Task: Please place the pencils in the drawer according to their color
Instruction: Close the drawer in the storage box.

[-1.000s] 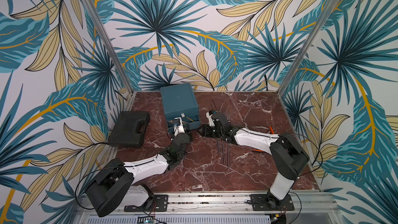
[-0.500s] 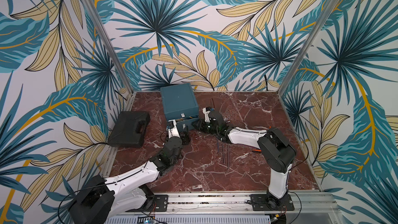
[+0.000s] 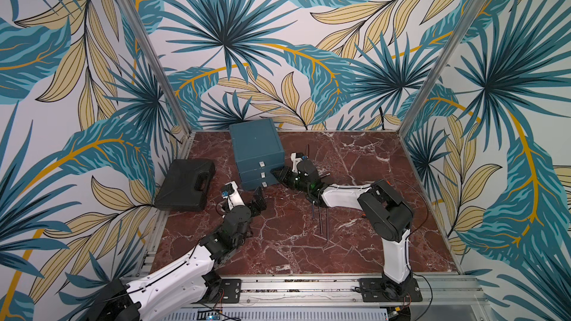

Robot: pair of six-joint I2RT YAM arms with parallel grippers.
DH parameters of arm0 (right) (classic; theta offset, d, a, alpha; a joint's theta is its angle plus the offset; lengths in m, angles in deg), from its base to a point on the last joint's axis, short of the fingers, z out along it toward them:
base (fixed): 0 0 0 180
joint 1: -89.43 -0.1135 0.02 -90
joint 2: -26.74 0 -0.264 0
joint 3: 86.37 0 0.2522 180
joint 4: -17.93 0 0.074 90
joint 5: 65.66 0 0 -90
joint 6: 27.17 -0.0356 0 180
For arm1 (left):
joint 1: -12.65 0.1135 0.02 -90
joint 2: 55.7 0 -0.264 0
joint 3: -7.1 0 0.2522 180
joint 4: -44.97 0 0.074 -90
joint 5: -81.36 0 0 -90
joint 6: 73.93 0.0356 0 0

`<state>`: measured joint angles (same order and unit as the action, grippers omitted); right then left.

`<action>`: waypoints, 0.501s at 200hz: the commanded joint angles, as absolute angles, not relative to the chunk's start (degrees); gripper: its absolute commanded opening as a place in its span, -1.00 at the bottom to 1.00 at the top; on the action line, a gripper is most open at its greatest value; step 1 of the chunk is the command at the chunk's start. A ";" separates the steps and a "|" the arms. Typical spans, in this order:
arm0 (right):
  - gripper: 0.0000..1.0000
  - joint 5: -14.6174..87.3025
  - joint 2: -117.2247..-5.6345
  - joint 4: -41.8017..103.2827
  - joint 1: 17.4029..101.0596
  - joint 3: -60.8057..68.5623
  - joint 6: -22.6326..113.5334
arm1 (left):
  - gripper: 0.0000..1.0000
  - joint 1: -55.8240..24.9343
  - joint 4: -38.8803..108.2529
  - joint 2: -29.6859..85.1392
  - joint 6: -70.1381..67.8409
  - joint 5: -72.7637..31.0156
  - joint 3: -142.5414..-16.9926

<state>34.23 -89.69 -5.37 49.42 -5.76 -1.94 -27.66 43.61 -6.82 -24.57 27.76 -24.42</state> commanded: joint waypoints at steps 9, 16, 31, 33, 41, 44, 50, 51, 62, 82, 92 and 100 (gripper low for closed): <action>-0.38 30.63 -90.14 -9.14 47.85 -7.51 -4.28 | 1.00 -26.97 40.37 -8.61 -27.62 29.80 -23.63; -0.38 29.97 -89.77 -9.05 47.20 -8.13 -4.07 | 1.00 -26.86 39.89 -8.96 -28.33 30.37 -23.46; -0.38 28.50 -88.94 -8.57 45.68 -9.46 -3.62 | 1.00 -26.79 38.53 -10.03 -29.81 31.69 -23.06; -0.38 28.33 -88.84 -8.57 45.40 -9.67 -3.61 | 0.99 -26.80 38.40 -10.29 -29.92 31.87 -22.98; -0.37 27.80 -88.63 -8.69 44.62 -10.40 -3.45 | 1.00 -26.64 37.72 -11.02 -30.46 32.34 -22.69; -0.37 27.57 -88.66 -8.78 44.18 -10.59 -3.36 | 1.00 -26.63 37.47 -11.31 -30.62 32.47 -22.60; -0.36 27.12 -88.70 -9.15 43.76 -11.06 -3.26 | 1.00 -26.46 37.00 -11.87 -30.89 32.81 -22.42; -0.36 27.05 -88.73 -9.16 43.74 -11.06 -3.21 | 1.00 -26.46 36.92 -12.03 -30.96 32.87 -22.41; -0.33 26.19 -89.19 -9.44 41.72 -11.60 -3.26 | 1.00 -26.09 35.95 -13.00 -31.29 33.03 -22.09; -0.28 26.05 -91.11 -11.07 40.75 -11.73 -4.12 | 0.99 -24.92 33.94 -14.75 -31.30 32.81 -21.87; -0.22 26.23 -92.28 -12.25 40.65 -11.54 -4.94 | 1.00 -24.43 32.98 -15.70 -31.39 32.75 -21.74; -0.20 26.19 -93.13 -12.81 40.65 -11.21 -5.40 | 1.00 -24.10 32.62 -16.41 -31.47 32.66 -21.46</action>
<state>27.76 -90.21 -9.02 40.48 -10.59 -3.82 -25.19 35.89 -14.19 -30.71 31.65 -22.65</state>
